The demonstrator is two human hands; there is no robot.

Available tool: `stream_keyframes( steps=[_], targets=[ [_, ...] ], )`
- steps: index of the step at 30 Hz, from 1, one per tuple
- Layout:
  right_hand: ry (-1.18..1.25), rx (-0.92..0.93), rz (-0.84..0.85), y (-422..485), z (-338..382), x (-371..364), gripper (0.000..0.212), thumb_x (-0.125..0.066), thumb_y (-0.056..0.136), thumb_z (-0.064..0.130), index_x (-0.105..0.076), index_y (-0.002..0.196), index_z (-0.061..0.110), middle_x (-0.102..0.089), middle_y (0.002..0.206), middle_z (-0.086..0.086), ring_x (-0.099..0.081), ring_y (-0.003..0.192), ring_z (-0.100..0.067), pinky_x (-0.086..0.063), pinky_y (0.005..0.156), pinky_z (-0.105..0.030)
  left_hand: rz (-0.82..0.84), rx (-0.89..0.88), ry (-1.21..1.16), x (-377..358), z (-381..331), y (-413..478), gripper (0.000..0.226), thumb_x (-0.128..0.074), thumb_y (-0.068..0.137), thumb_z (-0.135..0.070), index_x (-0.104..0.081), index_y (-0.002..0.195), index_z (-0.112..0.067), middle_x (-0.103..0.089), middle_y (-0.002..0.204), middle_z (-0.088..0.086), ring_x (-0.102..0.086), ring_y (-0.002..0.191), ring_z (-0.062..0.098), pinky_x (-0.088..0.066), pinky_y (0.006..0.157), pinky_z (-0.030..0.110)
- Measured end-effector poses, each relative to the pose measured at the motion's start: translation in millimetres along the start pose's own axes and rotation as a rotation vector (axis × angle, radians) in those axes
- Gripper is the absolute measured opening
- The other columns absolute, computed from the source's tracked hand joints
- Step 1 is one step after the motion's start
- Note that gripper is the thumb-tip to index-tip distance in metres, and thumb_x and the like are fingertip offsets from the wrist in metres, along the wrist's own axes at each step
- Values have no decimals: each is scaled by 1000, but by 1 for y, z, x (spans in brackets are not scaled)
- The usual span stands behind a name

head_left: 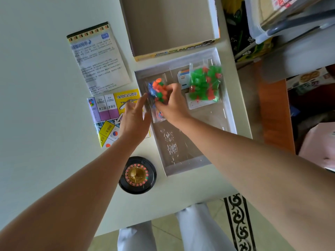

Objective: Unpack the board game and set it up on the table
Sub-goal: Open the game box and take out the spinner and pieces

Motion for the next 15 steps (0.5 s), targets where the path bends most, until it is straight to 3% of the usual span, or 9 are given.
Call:
stream_keyframes(
  steps=[2,4,7,9,11,13,15],
  targets=[
    [199,-76,6,-1,-1,6,48,-70,74,19,-40,112,13,-64,100,-6,-66,87,-26,-53,79,-50,-56,20,-133,5,-3,1,48,-46,96,-36,-38,143,-26,-42,132,12,-56,103,28,-43,74,33],
    [440,-122,47,-3,1,11,44,-68,79,11,-39,112,12,-63,105,-12,-68,85,-25,-57,76,-47,-116,63,-340,11,-9,2,53,-45,90,-50,-48,132,-18,-48,120,5,-53,104,23,-44,82,35],
    [578,-132,125,-8,5,19,41,-64,86,1,-38,116,8,-62,107,-16,-67,83,-18,-58,70,-30,-115,198,-794,13,-21,4,59,-56,80,-60,-55,111,-10,-59,100,3,-57,91,17,-47,72,25],
    [530,-99,173,-11,6,24,42,-64,83,-4,-42,117,10,-63,104,-11,-66,83,-14,-56,69,-24,-6,263,-1026,3,-31,10,46,-68,81,-49,-62,100,-8,-68,90,6,-67,82,21,-56,67,29],
    [472,-45,221,-13,4,28,41,-63,81,-5,-51,117,12,-65,103,-6,-65,88,-14,-54,74,-24,69,313,-1071,-5,-37,13,34,-77,78,-38,-66,96,-11,-73,88,6,-70,78,22,-60,73,44],
    [389,1,207,-11,1,38,36,-57,84,-2,-60,118,9,-64,103,1,-62,93,-8,-51,81,-19,47,396,-950,-8,-30,17,53,-82,67,-40,-63,107,-12,-72,97,7,-70,86,23,-58,81,48],
    [196,77,12,-5,-6,63,35,-55,86,4,-62,120,8,-58,108,7,-57,101,-7,-47,88,-23,0,424,-841,-8,-23,20,56,-82,66,-41,-59,109,-14,-69,103,5,-69,92,23,-56,85,46]
  ],
)
Point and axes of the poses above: each hand's wrist, its own y-axis towards the middle knuckle, its own x-axis out of the back of the hand, z = x × y, the point moved 7 cm from there along y, towards the middle knuckle
